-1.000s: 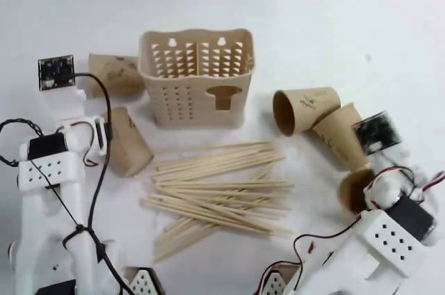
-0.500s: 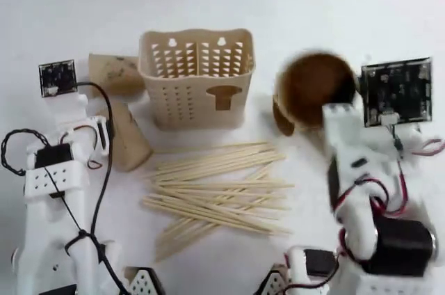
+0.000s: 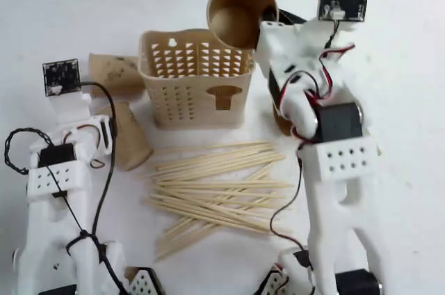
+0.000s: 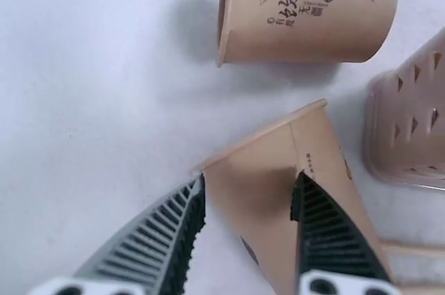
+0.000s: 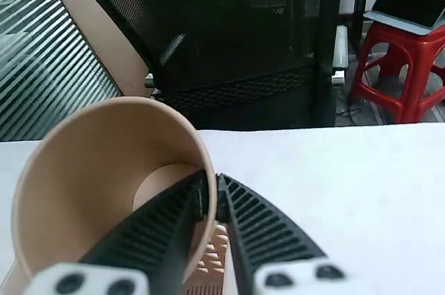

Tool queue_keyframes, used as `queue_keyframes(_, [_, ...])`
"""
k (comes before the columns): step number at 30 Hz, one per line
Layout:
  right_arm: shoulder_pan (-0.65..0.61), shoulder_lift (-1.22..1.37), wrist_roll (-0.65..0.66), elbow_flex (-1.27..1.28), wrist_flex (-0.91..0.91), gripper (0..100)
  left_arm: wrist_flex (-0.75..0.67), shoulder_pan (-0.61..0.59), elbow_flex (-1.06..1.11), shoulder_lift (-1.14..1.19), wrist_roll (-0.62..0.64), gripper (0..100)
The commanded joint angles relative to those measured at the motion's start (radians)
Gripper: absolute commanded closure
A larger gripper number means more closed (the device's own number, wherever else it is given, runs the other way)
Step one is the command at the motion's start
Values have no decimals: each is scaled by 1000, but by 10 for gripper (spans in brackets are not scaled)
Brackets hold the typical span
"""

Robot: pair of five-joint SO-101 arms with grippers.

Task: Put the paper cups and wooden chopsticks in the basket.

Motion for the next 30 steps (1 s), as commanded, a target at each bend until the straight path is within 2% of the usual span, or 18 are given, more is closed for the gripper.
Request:
queue_keyframes(1, [-7,48,-41,-38,-39,981,0,28,0,-12,8,789])
queue_keyframes(20, [-16,104,-31,-40,147,974,0,25,0,-12,6,789])
queue_keyframes(22, [-13,102,-31,-34,150,919,0,25,0,-12,6,789])
queue_keyframes(27, [-12,96,-31,-41,229,695,0,25,0,-12,5,789])
queue_keyframes(30, [-2,58,-28,-38,298,622,0,25,2,-12,5,789])
